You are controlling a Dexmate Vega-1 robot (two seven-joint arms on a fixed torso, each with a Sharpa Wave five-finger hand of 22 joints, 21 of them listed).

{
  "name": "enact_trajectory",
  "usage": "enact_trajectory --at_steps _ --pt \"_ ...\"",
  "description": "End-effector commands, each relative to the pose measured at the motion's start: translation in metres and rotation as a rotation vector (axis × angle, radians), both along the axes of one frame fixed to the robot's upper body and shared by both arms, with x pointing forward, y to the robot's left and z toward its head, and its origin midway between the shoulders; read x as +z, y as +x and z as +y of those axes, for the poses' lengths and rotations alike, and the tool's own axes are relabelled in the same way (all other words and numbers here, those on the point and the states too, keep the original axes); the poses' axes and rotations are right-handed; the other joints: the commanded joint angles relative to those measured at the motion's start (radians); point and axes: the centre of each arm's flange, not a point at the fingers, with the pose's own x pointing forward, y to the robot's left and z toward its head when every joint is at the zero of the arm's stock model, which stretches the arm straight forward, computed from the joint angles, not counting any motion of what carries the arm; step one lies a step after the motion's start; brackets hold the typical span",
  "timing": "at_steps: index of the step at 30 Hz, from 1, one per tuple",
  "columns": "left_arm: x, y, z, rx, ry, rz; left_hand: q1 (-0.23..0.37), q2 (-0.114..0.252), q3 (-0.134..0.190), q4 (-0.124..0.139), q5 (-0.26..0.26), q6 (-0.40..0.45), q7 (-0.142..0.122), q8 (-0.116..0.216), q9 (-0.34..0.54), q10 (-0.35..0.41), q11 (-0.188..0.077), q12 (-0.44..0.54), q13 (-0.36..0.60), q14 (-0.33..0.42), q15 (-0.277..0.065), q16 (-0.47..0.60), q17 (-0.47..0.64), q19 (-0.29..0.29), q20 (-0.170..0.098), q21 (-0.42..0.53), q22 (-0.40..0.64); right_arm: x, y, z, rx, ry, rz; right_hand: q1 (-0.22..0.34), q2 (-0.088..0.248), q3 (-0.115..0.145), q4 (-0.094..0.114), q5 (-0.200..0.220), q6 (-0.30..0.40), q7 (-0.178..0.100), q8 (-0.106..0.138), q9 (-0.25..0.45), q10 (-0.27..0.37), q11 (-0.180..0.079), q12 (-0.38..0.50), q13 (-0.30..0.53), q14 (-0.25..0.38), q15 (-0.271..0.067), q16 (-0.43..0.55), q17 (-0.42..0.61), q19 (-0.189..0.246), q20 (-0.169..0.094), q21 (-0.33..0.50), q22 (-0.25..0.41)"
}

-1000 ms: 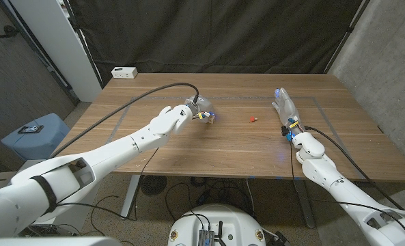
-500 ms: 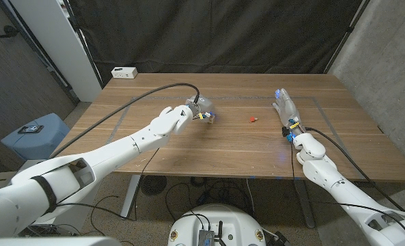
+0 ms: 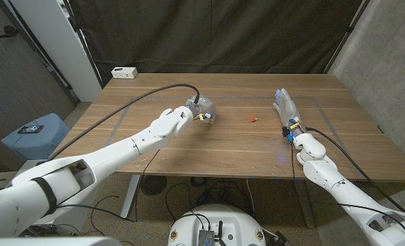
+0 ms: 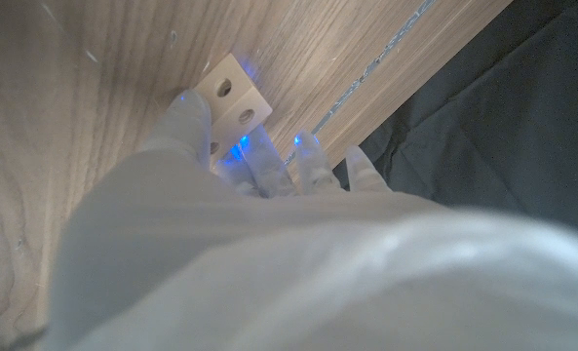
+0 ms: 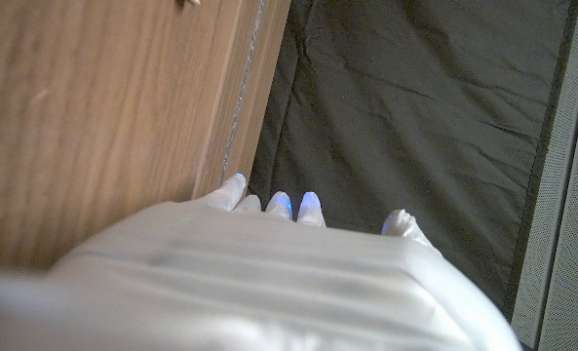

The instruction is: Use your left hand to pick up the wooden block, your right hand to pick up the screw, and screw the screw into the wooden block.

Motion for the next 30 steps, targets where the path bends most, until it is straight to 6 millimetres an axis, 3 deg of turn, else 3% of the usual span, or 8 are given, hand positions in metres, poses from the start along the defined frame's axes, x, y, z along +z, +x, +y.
enact_trajectory --at_steps 1,30 --pt "0.0 0.001 0.002 0.002 -0.022 -0.006 0.014 0.0 -0.009 0.0 0.006 0.025 -0.002 0.008 0.002 0.021 -0.002 0.004 0.006 0.016 -0.103 0.01 0.005 0.011 -0.001 0.007 0.003 -0.001 0.001 0.001 0.0 0.0 0.007 -0.008 0.002 0.005 -0.002 0.005 0.001 -0.003 0.006 0.001 0.004 -0.004 0.003 0.003 -0.004 -0.004 0.009 0.002 -0.003 -0.01 0.006 0.003" --pt "0.028 -0.018 0.01 -0.046 -0.203 -0.037 0.01 0.008 -0.023 0.006 0.009 0.056 0.001 0.011 0.0 0.055 -0.001 0.002 0.014 0.027 -0.117 0.014 0.009 0.022 -0.017 0.006 0.003 0.008 -0.008 0.001 0.005 -0.052 0.004 -0.011 0.003 0.007 -0.002 0.005 0.001 -0.003 0.005 0.001 0.015 0.0 0.007 0.003 -0.005 -0.004 0.009 0.002 -0.002 -0.011 0.006 0.003"
